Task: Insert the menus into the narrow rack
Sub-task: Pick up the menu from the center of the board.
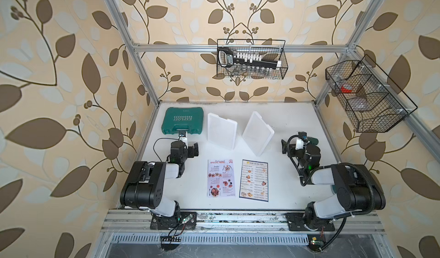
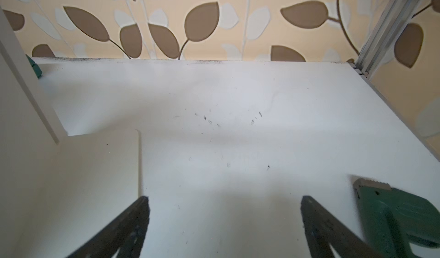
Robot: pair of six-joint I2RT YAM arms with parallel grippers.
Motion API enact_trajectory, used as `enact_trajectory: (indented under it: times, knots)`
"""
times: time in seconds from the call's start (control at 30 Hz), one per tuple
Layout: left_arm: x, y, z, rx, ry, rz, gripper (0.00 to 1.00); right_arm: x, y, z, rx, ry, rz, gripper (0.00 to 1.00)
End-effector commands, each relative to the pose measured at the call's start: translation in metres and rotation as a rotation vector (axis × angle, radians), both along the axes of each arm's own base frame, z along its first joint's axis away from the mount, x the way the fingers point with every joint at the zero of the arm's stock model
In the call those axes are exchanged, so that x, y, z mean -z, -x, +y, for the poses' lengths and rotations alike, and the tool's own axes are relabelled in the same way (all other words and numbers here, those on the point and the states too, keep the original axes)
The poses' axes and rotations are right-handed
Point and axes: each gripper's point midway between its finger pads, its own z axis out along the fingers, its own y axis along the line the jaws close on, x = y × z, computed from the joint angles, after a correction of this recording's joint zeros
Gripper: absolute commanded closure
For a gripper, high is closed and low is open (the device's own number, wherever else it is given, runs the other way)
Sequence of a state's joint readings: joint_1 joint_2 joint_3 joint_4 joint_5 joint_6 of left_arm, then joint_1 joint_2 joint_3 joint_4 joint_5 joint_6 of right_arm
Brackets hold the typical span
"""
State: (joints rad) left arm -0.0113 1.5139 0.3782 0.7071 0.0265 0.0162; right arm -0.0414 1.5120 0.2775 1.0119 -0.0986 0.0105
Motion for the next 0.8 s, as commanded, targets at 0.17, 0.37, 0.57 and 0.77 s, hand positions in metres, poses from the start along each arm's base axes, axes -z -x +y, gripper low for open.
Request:
enact_trajectory:
  times: [0.17, 0.37, 0.57, 0.77]
  knots:
    - [-0.0158, -0.0086, 0.0001, 0.007, 0.011, -0.047, 0.01, -0.0069, -0.0044, 0.0002, -0.003, -0.009, -0.014, 0.01]
    - [-0.0155, -0.0083, 0.0002, 0.007, 0.011, -0.046, 0.01, -0.0064, -0.0044, 0.0004, -0.003, -0.009, -0.013, 0.01]
    - [-0.0151, -0.0083, 0.0003, 0.006, 0.011, -0.045, 0.01, -0.0074, -0.0048, 0.0005, -0.004, -0.009, -0.015, 0.01]
    - [-0.0195, -0.0093, 0.0065, -0.029, 0.001, -0.054, 0.01, -0.0084, -0.0046, -0.0054, 0.038, -0.002, -0.018, 0.01]
